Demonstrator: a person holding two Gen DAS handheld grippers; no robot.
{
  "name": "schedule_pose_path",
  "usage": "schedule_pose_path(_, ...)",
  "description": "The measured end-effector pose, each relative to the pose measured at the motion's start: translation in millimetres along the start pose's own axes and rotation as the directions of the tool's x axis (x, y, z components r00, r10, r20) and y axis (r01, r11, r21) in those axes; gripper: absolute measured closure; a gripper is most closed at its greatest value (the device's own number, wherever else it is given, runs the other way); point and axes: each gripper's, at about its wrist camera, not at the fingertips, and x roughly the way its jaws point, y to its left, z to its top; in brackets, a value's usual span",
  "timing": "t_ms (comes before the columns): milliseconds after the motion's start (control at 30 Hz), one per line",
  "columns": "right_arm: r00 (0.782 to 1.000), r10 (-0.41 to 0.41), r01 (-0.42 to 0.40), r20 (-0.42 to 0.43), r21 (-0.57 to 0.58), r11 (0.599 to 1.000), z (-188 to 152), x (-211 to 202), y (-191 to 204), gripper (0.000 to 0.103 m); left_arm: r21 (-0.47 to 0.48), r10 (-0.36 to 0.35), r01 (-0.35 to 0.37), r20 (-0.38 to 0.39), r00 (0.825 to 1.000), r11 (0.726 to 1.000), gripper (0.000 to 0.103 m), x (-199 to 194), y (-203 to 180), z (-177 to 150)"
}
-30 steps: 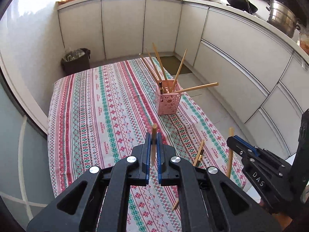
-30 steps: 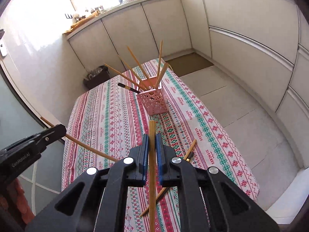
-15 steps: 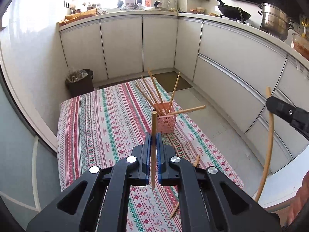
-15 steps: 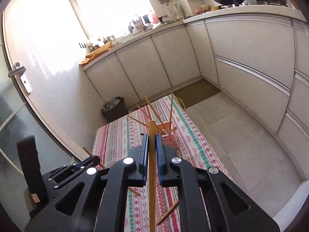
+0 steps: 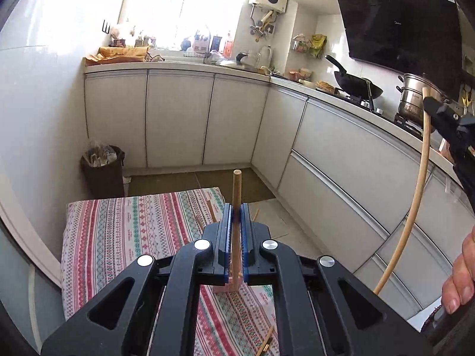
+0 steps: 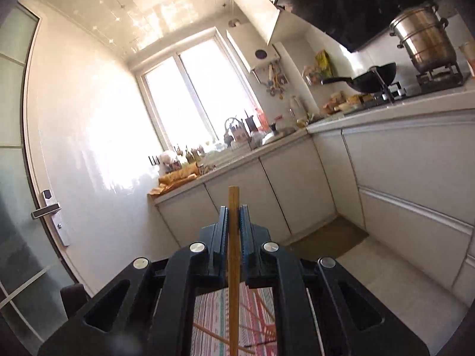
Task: Organize utensils
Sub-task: 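Lift the chopsticks upright in both tools and carry them toward the pink holder, then lower the chopsticks into the pink holder and open both tools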
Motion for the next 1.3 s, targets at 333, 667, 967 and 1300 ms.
schedule_pose_path(333, 0.999, 0.006, -0.004, 0.037, -0.064, 0.998, -56, 112, -46, 0.095, -0.009, 0.032, -0.032, -0.042, 0.999, 0.999, 0.098, 93, 11, -3)
schedule_pose_path(667, 0.992, 0.094, -0.103, -0.084, -0.120, 0.987, -119, 185, -63, 0.092, 0.039, 0.039, -0.036, -0.066, 0.997, 0.999, 0.077, 132, 13, -35)
schedule_pose_path(967, 0.992, 0.121, -0.125, -0.043, -0.113, 0.986, -97, 133, -60, 0.061, -0.022, 0.056, -0.055, 0.052, 0.997, 0.998, 0.068, 71, 31, -22)
schedule_pose_path(1300, 0.993, -0.065, 0.070, -0.098, 0.041, 0.997, -109, 28, -91, 0.013, -0.007, 0.012, -0.012, 0.042, 0.999, 1.000, 0.050, 9, 24, -36)
